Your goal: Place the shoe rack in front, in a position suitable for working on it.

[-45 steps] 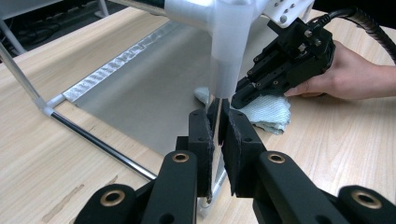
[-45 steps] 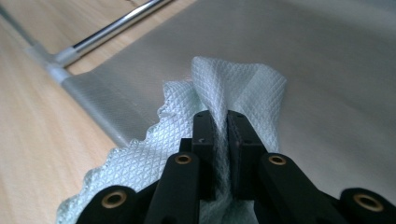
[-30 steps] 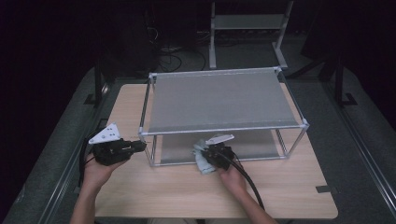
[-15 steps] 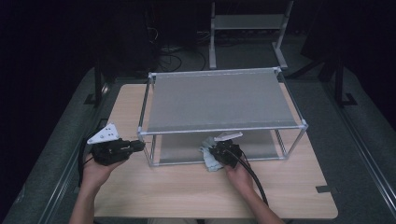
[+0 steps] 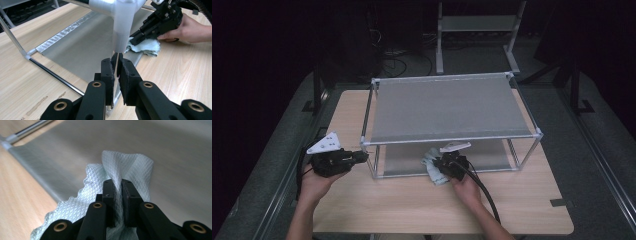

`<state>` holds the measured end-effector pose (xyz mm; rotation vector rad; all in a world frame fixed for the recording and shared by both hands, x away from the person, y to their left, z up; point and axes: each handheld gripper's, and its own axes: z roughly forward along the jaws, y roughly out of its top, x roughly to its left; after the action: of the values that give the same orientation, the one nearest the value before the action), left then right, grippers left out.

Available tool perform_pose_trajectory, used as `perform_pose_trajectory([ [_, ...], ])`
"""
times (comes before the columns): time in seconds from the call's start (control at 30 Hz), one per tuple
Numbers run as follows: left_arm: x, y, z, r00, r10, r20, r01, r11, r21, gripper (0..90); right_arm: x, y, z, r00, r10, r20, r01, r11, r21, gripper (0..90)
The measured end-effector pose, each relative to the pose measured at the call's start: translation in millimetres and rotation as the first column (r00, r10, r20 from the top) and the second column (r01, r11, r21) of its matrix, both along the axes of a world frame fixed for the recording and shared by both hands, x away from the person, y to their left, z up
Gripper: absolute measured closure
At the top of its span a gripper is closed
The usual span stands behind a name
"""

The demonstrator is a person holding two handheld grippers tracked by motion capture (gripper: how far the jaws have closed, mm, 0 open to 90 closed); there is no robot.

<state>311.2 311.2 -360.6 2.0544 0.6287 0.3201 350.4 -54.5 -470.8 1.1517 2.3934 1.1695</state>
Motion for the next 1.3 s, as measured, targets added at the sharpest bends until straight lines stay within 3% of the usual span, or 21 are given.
perform_pose_trajectory([
  [0.1,0.1,0.1,-0.2,1.0,-0.001,0.001,0.001,1.0,-0.001,81.7,1.3,-6.3,1.0,1.0,0.008,-0.006,-0.008,1.0,-0.002,81.8],
  [0.13,0.2,-0.1,-0.2,1.0,-0.002,0.001,0.002,1.0,-0.002,81.7,1.3,-18.9,1.5,0.9996,-0.028,-0.001,0.028,0.999,-0.028,81.9],
  [0.2,0.4,-0.7,-0.1,1.0,-0.004,0.003,0.004,1.0,0.003,81.7,1.6,-28.1,1.2,0.9983,-0.056,-0.017,0.056,0.998,-0.004,81.9],
  [0.3,0.9,-0.2,-0.1,1.0,-0.001,0.001,0.001,1.0,0.002,81.7,0.2,-19.6,-0.2,0.9988,-0.045,-0.017,0.045,0.999,0.01,81.3],
  [0.4,1.1,0.2,-0.1,1.0,-0.001,0.002,0.001,1.0,0.003,81.7,-1.3,-14.9,1.3,0.9998,-0.018,-0.001,0.018,1.0,-0.007,81.4],
  [0.47,0.9,-0.1,-0.2,1.0,-0.001,0.001,0.001,1.0,0.001,81.7,-0.9,-22.6,2.1,0.9998,-0.017,-0.008,0.017,1.0,-0.007,81.7],
  [0.53,-0.2,-1.5,-0.3,1.0,-0.005,0.003,0.005,1.0,0.0,81.7,-2.0,-46.6,1.4,0.9976,-0.069,-0.002,0.069,0.997,-0.027,82.0],
  [0.57,-0.2,-1.5,-0.3,1.0,-0.005,0.003,0.005,1.0,0.0,81.7,-2.0,-46.6,1.4,0.9976,-0.069,-0.002,0.069,0.997,-0.027,82.0],
  [0.6,-0.2,-2.2,0.0,1.0,-0.004,0.003,0.004,1.0,0.003,81.7,-0.5,-52.6,1.9,0.9964,-0.08,-0.027,0.08,0.997,-0.015,81.9],
  [0.7,-0.4,-1.2,0.2,1.0,0.0,0.002,0.0,1.0,0.005,81.7,-2.4,-39.8,2.6,0.9999,-0.014,-0.009,0.014,1.0,-0.024,81.6],
  [0.73,-0.6,-0.9,0.2,1.0,0.001,0.001,-0.001,1.0,0.004,81.7,-3.7,-36.8,3.0,1.0,-0.003,0.006,0.003,0.999,-0.047,81.7],
  [0.83,-0.9,-1.3,0.0,1.0,-0.003,0.002,0.003,1.0,0.003,81.7,-3.6,-48.9,5.0,0.9998,0.018,-0.009,-0.019,0.998,-0.053,81.8],
  [0.93,-1.3,-4.1,-0.3,0.9999,-0.014,0.002,0.014,0.9999,-0.001,81.7,-4.5,-71.1,4.5,0.9996,0.016,0.024,-0.013,0.994,-0.106,81.8],
  [1.0,-0.8,-4.5,0.2,0.9999,-0.012,0.002,0.012,0.9999,0.005,81.7,-4.5,-70.1,6.4,1.0,0.006,0.002,-0.005,0.996,-0.094,81.7],
  [1.13,-0.1,-1.6,-0.1,1.0,-0.006,0.001,0.006,1.0,0.001,81.7,-3.7,-58.6,5.1,0.9955,0.087,0.037,-0.083,0.991,-0.104,81.4],
  [1.3,0.1,-1.6,-0.6,1.0,-0.009,0.002,0.009,1.0,-0.003,81.7,-4.7,-85.7,7.3,0.9993,0.037,0.011,-0.035,0.992,-0.117,81.6],
])
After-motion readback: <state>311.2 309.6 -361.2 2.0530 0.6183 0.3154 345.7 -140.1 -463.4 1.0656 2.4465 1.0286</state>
